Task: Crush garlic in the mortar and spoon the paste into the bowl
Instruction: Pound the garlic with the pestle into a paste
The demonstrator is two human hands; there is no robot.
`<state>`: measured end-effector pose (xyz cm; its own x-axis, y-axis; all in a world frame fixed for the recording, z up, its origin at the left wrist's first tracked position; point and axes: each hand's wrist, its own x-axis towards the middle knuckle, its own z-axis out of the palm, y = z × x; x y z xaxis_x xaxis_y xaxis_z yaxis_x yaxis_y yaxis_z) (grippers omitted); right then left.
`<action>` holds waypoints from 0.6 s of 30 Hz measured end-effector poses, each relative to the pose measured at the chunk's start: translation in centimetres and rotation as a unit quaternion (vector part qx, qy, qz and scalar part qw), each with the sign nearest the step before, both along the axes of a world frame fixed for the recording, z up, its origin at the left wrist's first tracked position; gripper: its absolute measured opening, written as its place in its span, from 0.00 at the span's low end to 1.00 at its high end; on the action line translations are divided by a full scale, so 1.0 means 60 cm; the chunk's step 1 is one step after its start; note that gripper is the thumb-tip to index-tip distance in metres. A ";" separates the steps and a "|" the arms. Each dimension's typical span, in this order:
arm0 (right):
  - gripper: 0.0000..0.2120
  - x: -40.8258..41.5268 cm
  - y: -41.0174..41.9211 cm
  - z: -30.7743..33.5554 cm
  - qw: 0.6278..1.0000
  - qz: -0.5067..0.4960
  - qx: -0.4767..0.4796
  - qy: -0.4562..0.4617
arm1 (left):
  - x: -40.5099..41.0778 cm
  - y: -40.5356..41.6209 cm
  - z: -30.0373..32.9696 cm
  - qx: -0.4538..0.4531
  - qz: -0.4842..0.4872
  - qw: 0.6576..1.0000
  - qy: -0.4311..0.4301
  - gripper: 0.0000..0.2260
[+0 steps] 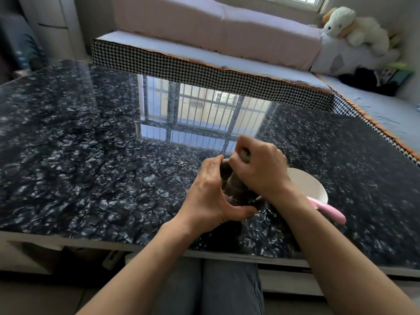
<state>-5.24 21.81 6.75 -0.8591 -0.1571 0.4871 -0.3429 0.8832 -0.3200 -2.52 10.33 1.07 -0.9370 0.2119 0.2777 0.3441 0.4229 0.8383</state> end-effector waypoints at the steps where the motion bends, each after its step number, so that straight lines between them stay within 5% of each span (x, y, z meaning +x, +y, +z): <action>1: 0.06 -0.002 0.008 0.011 1.000 -0.004 -0.019 0.018 | 0.000 -0.001 -0.001 0.003 0.004 1.000 -0.003 0.53; 4: 0.07 -0.007 0.015 0.037 0.992 -0.013 -0.096 0.075 | 0.002 -0.001 -0.002 0.009 0.013 1.000 -0.008 0.57; 10: 0.06 0.001 -0.018 0.003 1.000 0.016 0.008 0.012 | -0.002 -0.001 -0.005 0.000 0.022 1.000 -0.001 0.56; 18: 0.07 0.007 0.003 0.043 0.996 0.001 -0.052 0.068 | -0.002 -0.003 -0.006 -0.001 0.015 1.000 -0.002 0.55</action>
<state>-4.82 21.98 9.32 -0.7840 -0.1017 0.6124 -0.3911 0.8470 -0.3600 -2.65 10.18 0.69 -0.9440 0.1838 0.2741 0.3282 0.4339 0.8391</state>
